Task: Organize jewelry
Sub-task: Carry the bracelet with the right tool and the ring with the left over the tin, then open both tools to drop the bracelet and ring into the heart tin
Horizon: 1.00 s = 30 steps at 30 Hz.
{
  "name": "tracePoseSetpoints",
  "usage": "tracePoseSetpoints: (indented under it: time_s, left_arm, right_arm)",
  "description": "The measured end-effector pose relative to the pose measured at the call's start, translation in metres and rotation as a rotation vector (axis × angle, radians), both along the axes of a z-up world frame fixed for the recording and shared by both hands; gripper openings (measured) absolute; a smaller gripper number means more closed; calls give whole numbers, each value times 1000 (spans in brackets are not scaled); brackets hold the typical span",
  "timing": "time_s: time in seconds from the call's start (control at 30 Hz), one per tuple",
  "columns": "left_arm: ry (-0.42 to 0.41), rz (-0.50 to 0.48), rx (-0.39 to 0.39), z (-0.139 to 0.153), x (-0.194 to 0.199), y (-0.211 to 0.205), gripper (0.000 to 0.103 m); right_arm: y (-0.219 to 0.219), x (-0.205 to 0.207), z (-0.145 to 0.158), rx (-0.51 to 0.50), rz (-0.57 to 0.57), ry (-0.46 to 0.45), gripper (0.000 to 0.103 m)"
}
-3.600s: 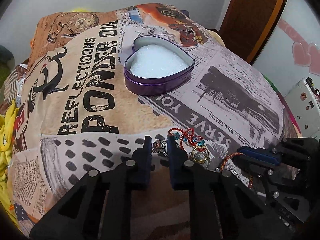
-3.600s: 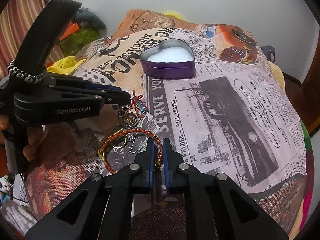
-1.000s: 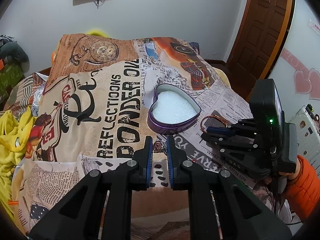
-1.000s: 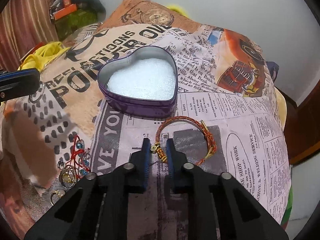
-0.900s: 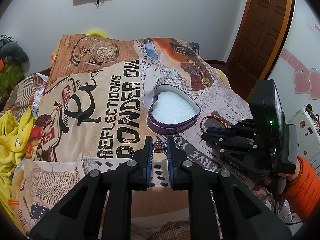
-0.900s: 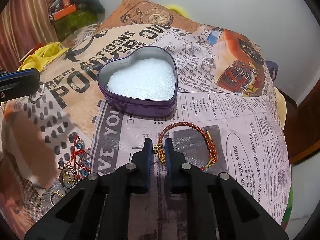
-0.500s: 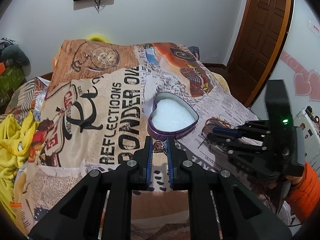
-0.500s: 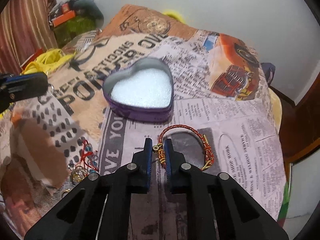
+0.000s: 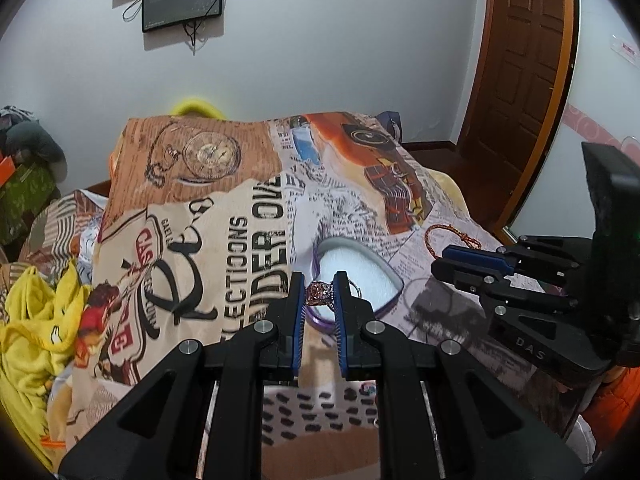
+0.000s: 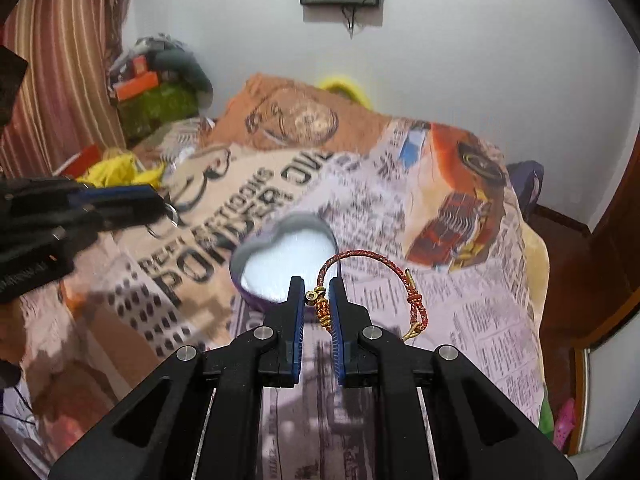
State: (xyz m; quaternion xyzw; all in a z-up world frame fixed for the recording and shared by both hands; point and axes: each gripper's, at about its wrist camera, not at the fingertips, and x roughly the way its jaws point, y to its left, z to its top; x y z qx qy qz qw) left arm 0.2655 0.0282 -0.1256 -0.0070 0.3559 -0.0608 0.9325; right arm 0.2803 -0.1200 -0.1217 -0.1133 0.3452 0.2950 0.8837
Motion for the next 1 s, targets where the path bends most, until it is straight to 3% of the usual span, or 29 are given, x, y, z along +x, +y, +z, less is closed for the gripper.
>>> tracePoseSetpoints:
  time_s: [0.33,1.0]
  left_arm:
    - [19,-28,-25,-6,32,2,12]
    - [176,-116,-43,-61,84,-3,12]
  right_arm:
    - [13,11,9,67,39,-28,11]
    - [37,45,-38,14,135,108,11]
